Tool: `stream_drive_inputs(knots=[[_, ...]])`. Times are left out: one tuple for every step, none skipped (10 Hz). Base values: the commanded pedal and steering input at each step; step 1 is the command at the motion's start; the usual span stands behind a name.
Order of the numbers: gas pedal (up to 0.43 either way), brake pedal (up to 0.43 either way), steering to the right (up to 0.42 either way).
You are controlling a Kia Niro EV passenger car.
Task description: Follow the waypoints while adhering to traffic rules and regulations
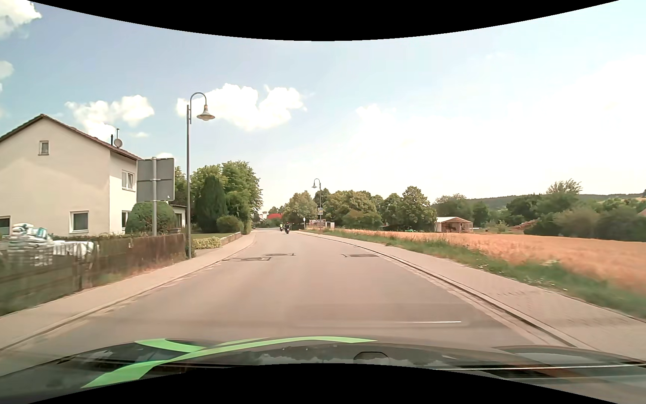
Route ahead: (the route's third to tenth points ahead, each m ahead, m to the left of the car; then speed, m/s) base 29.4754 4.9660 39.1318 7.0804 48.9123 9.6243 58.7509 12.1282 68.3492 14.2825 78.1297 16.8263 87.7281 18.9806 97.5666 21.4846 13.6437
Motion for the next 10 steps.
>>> stream_drive_inputs(knots=[[0.189, 0.000, -0.043], [0.189, 0.000, -0.043], [0.197, 0.000, -0.043], [0.197, 0.000, -0.043], [0.197, 0.000, -0.043], [0.209, 0.000, -0.043], [0.209, 0.000, -0.043], [0.209, 0.000, -0.043], [0.209, 0.000, -0.042], [0.209, 0.000, -0.040]])
